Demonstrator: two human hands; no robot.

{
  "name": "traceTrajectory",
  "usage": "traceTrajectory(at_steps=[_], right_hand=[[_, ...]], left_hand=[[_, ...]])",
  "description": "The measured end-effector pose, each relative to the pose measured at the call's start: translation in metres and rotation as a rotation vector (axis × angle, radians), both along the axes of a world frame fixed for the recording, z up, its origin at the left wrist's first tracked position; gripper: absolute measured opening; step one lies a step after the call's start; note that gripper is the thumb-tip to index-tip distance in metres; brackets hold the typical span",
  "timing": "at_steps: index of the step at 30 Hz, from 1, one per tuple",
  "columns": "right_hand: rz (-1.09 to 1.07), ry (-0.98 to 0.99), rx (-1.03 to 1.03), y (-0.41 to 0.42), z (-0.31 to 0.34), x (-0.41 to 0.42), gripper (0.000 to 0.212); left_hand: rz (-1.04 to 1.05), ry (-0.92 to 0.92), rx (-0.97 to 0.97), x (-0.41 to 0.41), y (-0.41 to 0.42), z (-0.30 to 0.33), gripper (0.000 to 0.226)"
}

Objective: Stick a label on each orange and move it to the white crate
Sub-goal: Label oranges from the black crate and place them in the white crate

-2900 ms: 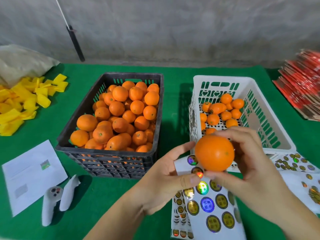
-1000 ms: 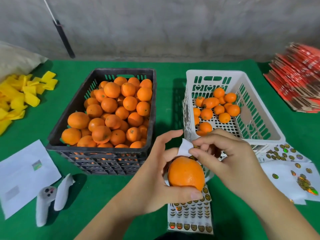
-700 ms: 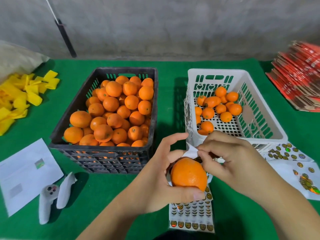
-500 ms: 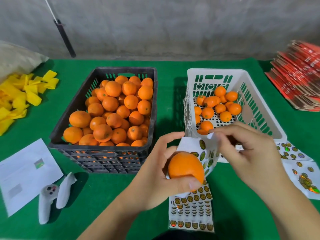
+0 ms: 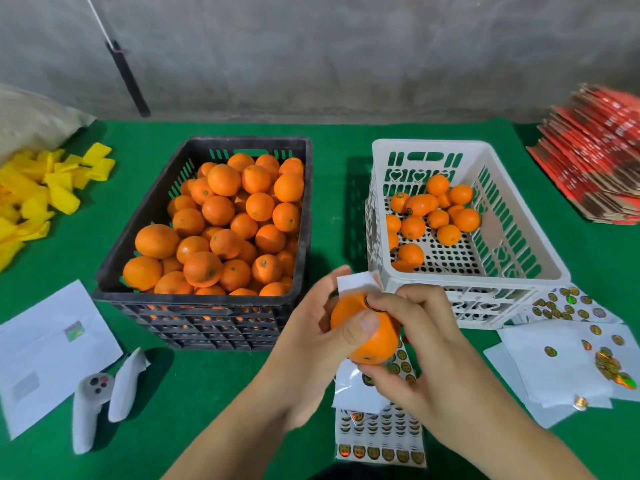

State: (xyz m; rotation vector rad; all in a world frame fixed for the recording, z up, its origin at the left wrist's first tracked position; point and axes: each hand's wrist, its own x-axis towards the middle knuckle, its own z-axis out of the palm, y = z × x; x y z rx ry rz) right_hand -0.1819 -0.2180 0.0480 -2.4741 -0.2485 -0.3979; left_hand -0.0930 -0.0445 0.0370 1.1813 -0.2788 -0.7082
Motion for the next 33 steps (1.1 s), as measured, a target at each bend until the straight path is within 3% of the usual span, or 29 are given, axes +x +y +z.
traceTrajectory(at_steps=[2,5,8,11,13,15,18,21,23,25,26,27,28,30,33], right_hand=[[0.017,-0.019,0.053,0.002,-0.002,0.003,0.074],[0.075,-0.046,0.063,0.001,-0.004,0.005,0.069],[0.070,-0.089,0.170,-0.007,0.000,0.009,0.077],[-0.173,-0.205,0.255,-0.028,0.009,0.028,0.082],[-0.388,-0.101,0.317,-0.045,0.015,0.038,0.098],[-0.366,0.138,0.419,-0.056,0.015,0.040,0.113],[-0.106,0.451,0.589,-0.051,0.001,0.035,0.096],[0.021,0.457,0.787,-0.038,-0.019,0.034,0.041],[-0.055,0.367,0.950,-0.033,-0.023,0.033,0.028],[-0.157,0.275,1.042,-0.036,-0.026,0.032,0.031],[-0.189,0.256,1.068,-0.039,-0.026,0.032,0.033],[-0.200,0.255,1.095,-0.041,-0.027,0.031,0.035],[-0.202,0.261,1.127,-0.043,-0.027,0.029,0.037],[-0.187,0.283,1.171,-0.044,-0.027,0.026,0.041],[-0.188,0.301,1.213,-0.043,-0.027,0.025,0.043]], left_hand=[[-0.019,0.125,-0.057,-0.001,-0.001,0.005,0.067],[-0.040,0.393,-0.168,0.002,0.003,0.007,0.055],[-0.001,0.300,-0.138,0.009,0.002,0.005,0.046],[0.091,0.173,-0.029,0.017,0.006,0.000,0.045],[0.100,0.049,0.051,0.023,0.012,-0.003,0.044],[0.047,-0.075,0.092,0.030,0.017,-0.002,0.034],[-0.004,-0.188,0.098,0.045,0.021,0.002,0.025],[-0.043,-0.239,0.127,0.064,0.025,0.002,0.033],[-0.038,-0.496,0.346,0.087,0.037,-0.001,0.037],[0.073,-0.924,0.946,0.125,0.061,-0.006,0.033],[0.074,-1.000,1.301,0.142,0.076,-0.009,0.042],[0.011,-0.924,1.574,0.156,0.091,-0.012,0.056],[-0.068,-0.783,1.717,0.166,0.105,-0.016,0.071],[-0.123,-0.605,1.725,0.178,0.125,-0.024,0.083],[-0.105,-0.684,1.722,0.186,0.133,-0.023,0.077]])
